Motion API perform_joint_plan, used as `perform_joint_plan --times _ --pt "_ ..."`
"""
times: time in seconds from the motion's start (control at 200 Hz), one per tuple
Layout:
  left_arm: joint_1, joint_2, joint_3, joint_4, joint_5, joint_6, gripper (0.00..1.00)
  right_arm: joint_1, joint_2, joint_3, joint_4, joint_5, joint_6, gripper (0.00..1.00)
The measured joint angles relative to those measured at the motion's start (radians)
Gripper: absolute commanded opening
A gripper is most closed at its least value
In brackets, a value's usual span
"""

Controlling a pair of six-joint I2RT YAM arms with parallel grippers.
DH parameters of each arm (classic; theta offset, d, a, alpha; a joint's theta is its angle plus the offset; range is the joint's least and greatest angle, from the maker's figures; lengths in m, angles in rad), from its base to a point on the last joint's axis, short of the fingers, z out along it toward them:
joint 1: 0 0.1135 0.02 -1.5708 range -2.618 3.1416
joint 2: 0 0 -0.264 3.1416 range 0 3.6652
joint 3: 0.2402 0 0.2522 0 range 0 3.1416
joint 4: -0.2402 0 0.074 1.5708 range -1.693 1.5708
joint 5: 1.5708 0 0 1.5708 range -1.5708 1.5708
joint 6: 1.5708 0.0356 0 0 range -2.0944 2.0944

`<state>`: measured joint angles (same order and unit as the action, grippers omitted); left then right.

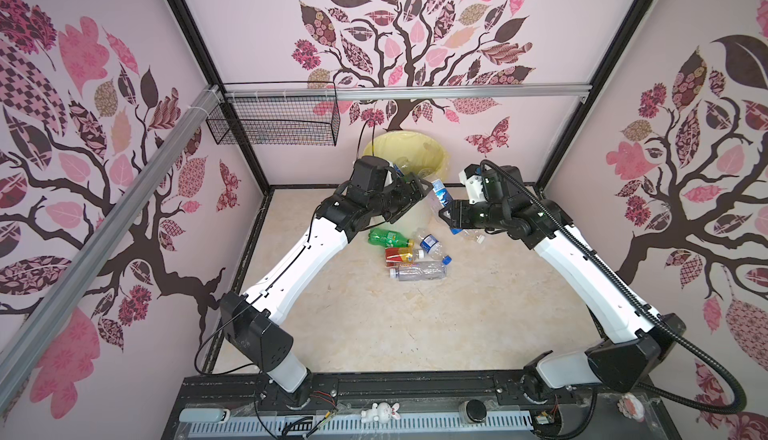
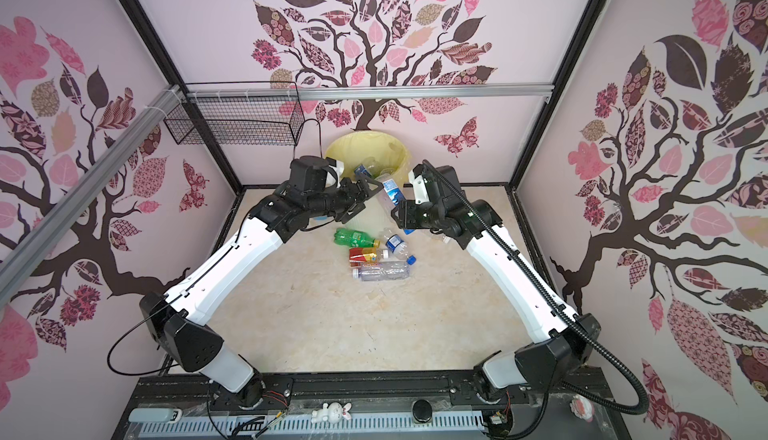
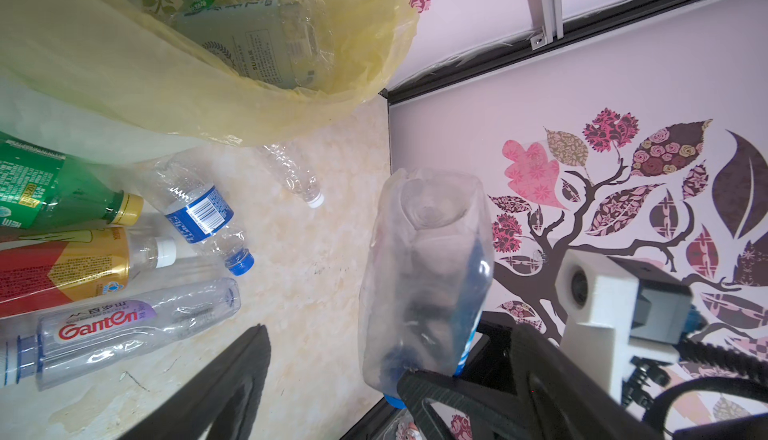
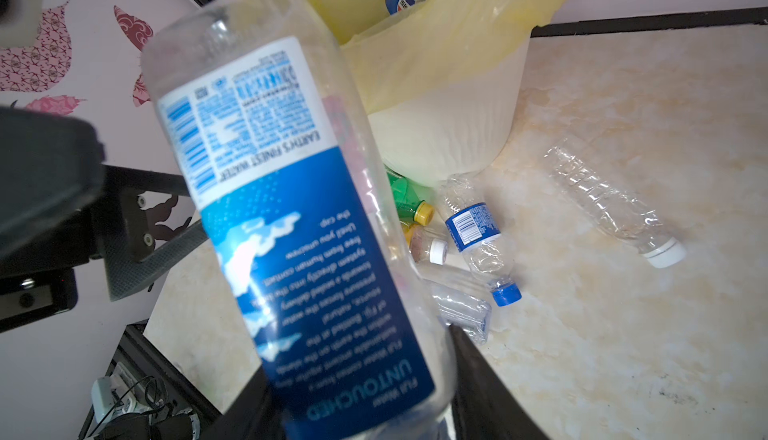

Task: Throw the plastic bottles in the bin
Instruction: 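Close left gripper on the Untouched bottle held by right gripper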

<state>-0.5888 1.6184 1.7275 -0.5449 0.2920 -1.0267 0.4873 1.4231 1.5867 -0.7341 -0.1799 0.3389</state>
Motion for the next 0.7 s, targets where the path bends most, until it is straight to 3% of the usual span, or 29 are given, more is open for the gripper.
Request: perform_joint_plan --times 0.27,0.7 --pt "0.000 0.000 0.000 0.031 -0.026 0.000 0.86 0.047 -0.001 0.000 0.019 -0.010 0.025 0.44" --pt "0.000 0.000 -0.002 0.059 -0.052 -0.005 0.61 0.084 0.000 0.027 0.023 -0.018 0.035 0.47"
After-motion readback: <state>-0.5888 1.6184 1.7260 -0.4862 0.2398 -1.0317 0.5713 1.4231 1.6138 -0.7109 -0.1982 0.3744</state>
